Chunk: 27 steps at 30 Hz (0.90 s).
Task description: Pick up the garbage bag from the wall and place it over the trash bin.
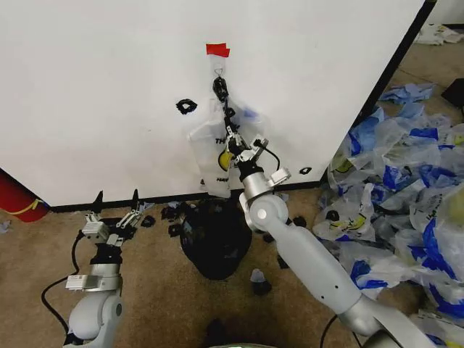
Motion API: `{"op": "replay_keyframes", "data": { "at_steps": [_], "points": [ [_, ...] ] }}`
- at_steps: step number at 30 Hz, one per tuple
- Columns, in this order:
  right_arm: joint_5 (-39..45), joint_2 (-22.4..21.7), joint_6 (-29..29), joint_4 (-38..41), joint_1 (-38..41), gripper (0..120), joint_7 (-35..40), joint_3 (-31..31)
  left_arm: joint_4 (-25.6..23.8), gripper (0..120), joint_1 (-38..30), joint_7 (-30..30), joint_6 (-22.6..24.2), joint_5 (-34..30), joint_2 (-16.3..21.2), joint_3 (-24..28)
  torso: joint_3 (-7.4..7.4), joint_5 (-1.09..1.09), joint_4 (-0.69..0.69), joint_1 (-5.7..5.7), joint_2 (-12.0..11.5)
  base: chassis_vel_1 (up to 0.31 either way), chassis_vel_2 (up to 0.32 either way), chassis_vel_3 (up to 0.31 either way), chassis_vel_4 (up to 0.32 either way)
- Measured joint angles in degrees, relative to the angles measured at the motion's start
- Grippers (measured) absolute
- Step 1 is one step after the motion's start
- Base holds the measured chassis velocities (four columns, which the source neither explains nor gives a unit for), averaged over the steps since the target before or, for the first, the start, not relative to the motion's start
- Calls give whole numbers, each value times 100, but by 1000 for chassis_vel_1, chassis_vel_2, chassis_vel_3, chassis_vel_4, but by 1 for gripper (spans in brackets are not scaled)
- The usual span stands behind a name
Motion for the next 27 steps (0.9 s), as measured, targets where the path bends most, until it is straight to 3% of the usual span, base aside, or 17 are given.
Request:
{"op": "replay_keyframes", "data": {
  "at_steps": [14,27],
  "points": [
    [-226,-345,48,548,-291,0,243,-235,86,100,-44,-3,-23,-10,25,-2,0,0,0,0,0,0,0,0,0],
    [-479,-1199,81,1737,-1110,0,488,-307,151,100,-174,-7,-20,-117,142,71,0,1,0,0,0,0,0,0,0]
  ]
}}
